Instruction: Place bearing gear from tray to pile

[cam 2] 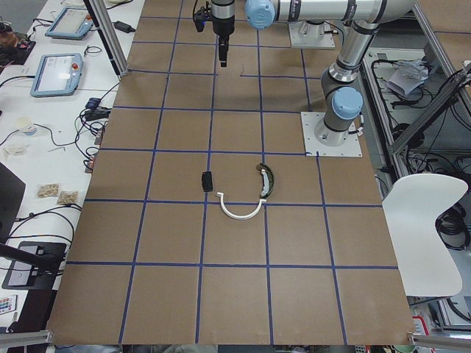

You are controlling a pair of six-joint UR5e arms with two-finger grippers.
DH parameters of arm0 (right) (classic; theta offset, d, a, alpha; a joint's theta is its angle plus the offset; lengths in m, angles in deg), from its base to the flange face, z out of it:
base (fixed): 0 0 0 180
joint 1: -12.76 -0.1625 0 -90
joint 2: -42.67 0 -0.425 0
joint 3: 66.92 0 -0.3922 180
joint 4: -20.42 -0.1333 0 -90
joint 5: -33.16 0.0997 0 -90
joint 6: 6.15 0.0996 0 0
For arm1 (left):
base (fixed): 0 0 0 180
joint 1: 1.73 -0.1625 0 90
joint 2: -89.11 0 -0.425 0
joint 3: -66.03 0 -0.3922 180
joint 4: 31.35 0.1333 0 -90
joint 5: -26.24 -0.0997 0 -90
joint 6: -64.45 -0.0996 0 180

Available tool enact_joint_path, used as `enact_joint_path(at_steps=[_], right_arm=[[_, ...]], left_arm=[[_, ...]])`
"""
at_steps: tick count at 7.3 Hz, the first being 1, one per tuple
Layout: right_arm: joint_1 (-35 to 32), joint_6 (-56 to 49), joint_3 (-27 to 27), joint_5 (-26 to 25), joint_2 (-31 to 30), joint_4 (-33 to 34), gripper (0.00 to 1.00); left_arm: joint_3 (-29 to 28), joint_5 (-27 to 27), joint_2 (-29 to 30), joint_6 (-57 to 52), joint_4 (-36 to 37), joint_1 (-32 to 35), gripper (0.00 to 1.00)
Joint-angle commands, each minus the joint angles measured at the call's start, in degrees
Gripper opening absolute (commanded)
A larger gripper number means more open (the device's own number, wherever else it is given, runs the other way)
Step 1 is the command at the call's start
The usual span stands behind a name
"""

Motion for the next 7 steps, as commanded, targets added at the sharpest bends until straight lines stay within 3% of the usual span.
enact_joint_path(at_steps=[1,7], right_arm=[[0.0,-0.8,-0.2,0.0,0.1,1.3,0.65],[0.0,-2.3,0.0,-0.3,0.3,1.3,0.57]], left_arm=[[0.0,0.2,-0.1,0.0,0.0,0.0,1.00],[0.0,-0.2,-0.2,-0.2,0.0,0.0,1.00]])
